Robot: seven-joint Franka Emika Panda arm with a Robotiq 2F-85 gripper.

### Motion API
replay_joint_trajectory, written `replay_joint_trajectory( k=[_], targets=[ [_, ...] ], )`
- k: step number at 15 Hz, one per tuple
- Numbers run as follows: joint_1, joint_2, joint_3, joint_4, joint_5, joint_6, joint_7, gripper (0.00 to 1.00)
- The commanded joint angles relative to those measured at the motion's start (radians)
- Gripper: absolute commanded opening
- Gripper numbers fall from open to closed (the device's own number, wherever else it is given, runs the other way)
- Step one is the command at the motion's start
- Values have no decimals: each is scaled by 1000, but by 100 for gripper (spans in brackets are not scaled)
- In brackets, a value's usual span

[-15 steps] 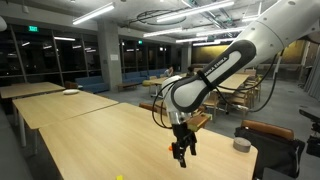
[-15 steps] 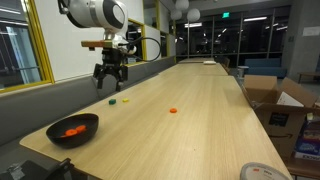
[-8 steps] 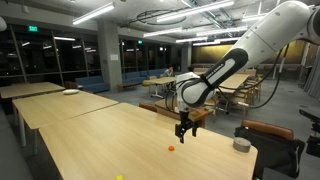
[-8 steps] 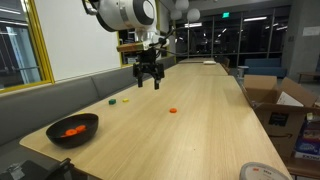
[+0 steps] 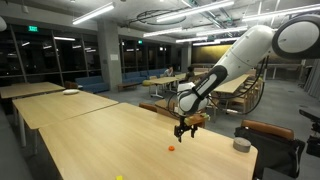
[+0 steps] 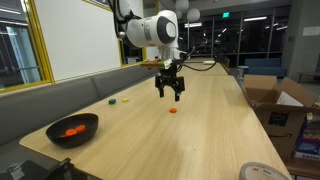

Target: Put the two rings in the bowl

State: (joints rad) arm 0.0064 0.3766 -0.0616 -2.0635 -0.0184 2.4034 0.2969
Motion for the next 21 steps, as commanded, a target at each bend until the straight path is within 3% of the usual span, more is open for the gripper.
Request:
replay_joint_trajectory(
  k=[1, 10, 21],
  targets=[
    [7, 103, 0, 125, 24, 5, 8, 100],
    [3, 270, 7, 316, 84, 16, 7, 100],
    [-34, 357, 31, 374, 212, 56, -3, 100]
  ],
)
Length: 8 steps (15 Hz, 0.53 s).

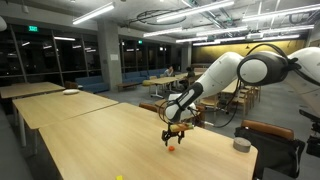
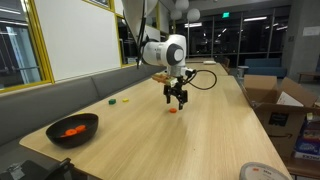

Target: Put the two rings in the bowl

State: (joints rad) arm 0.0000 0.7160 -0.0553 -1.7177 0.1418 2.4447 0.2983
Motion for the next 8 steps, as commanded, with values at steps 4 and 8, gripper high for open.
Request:
replay_joint_trajectory(
  k=[4, 8],
  targets=[
    [-21, 24, 20, 18, 73, 32, 4, 100],
    [15, 40, -12, 27, 22, 8, 23, 100]
  ],
)
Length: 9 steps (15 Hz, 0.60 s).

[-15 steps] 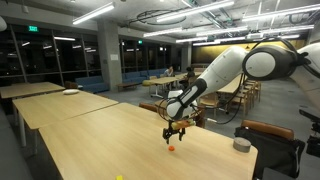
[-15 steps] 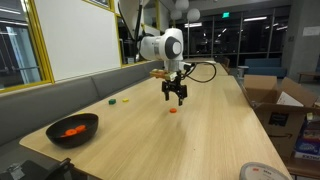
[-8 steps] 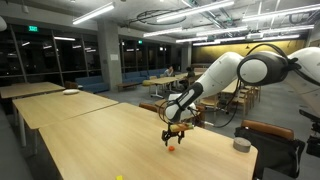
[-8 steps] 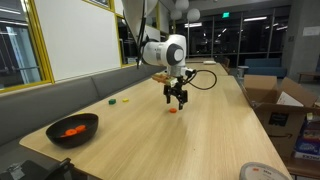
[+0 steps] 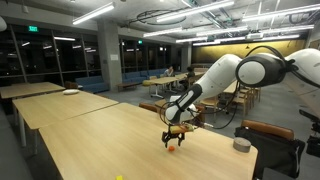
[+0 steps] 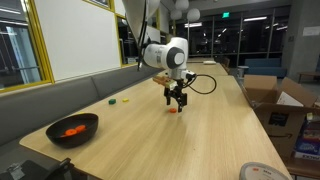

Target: Put the two rings in the bowl

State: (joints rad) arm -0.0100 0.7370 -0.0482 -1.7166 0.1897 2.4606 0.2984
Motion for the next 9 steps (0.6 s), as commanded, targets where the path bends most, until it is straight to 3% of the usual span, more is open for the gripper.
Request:
replay_joint_trajectory(
  k=[1, 9],
  targets=[
    [30, 21, -22, 25, -33, -7, 25, 100],
    [59, 30, -41, 23, -68, -6, 38, 100]
  ],
)
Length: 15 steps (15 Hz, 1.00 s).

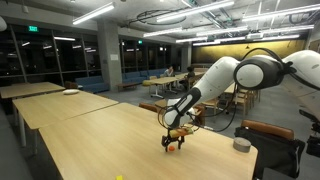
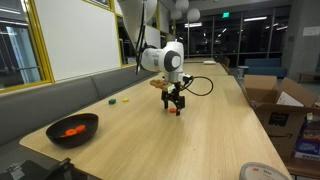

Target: Put the two rings in the bowl

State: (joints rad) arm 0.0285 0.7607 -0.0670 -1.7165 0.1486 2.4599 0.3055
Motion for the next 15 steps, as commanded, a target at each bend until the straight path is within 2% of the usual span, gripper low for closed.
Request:
replay_joint_trajectory(
  k=[1, 11, 12, 13, 15],
  targets=[
    [22, 2, -24, 20, -31, -4, 33, 100],
    [23, -14, -33, 10, -44, 4, 33, 100],
    [24, -14, -33, 8, -45, 11, 32, 75],
    [24, -15, -33, 8, -46, 13, 32, 74],
    [25, -16, -33, 7, -47, 15, 33, 58]
  ],
)
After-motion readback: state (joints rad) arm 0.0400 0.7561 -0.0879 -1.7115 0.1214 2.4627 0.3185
